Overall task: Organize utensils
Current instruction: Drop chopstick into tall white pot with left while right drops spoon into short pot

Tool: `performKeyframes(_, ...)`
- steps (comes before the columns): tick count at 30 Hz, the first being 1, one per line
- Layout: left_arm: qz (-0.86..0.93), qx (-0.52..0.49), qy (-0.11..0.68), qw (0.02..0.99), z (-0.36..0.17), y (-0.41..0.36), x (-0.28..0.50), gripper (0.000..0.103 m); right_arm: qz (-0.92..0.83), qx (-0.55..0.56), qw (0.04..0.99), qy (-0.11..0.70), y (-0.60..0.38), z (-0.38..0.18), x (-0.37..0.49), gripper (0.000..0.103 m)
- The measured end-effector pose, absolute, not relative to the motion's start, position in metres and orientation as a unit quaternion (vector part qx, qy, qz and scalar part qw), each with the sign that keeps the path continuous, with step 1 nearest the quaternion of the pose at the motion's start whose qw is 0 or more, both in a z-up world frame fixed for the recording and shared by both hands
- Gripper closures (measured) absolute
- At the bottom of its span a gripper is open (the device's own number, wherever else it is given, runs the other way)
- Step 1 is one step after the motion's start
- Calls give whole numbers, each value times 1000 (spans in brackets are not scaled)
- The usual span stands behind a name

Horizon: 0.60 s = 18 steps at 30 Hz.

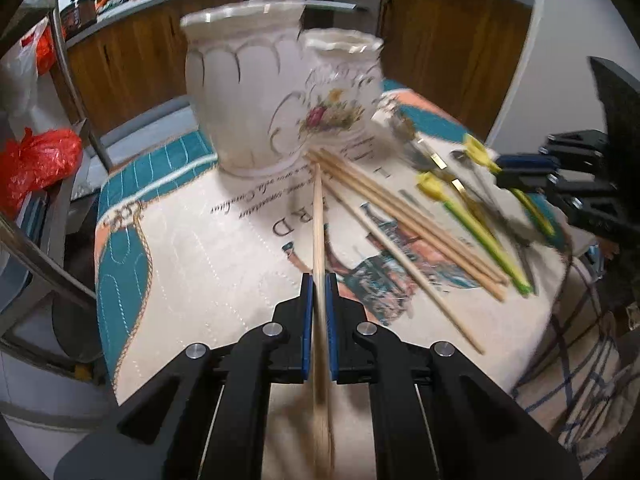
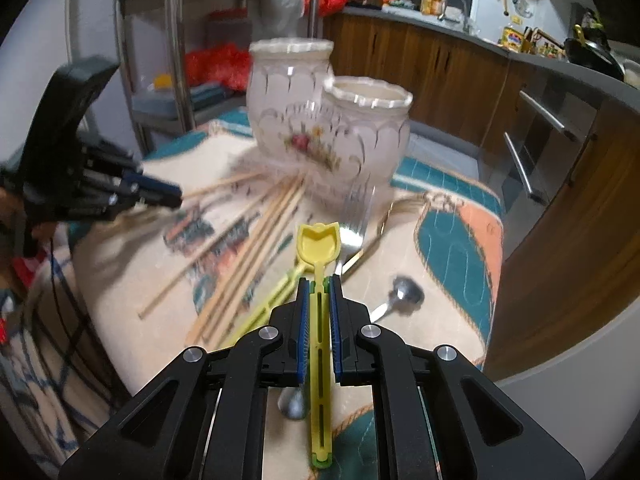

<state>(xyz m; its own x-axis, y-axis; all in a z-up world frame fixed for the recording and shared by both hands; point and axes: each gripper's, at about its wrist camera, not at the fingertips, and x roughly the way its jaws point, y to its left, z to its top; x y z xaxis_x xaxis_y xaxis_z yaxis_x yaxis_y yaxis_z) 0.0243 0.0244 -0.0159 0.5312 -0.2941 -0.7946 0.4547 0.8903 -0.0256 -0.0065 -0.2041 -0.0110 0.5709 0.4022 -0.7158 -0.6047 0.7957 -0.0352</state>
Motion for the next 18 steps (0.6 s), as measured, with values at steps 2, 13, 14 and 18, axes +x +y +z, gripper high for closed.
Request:
performKeyframes(2, -236, 88, 408, 877, -3, 26, 16, 97, 292, -124, 882, 349, -205, -3, -4, 93)
performKeyframes(13, -254, 28, 198, 946, 102, 31, 43, 97, 295, -2, 925, 240, -202, 70, 49, 93)
performKeyframes(14, -252, 20, 189, 949, 107, 31, 50, 97, 293, 11, 928, 228, -201, 77, 58, 93)
performKeyframes(18, -242, -32, 149, 958, 126, 35, 92, 97, 287, 60, 933, 207, -196, 90, 94, 93)
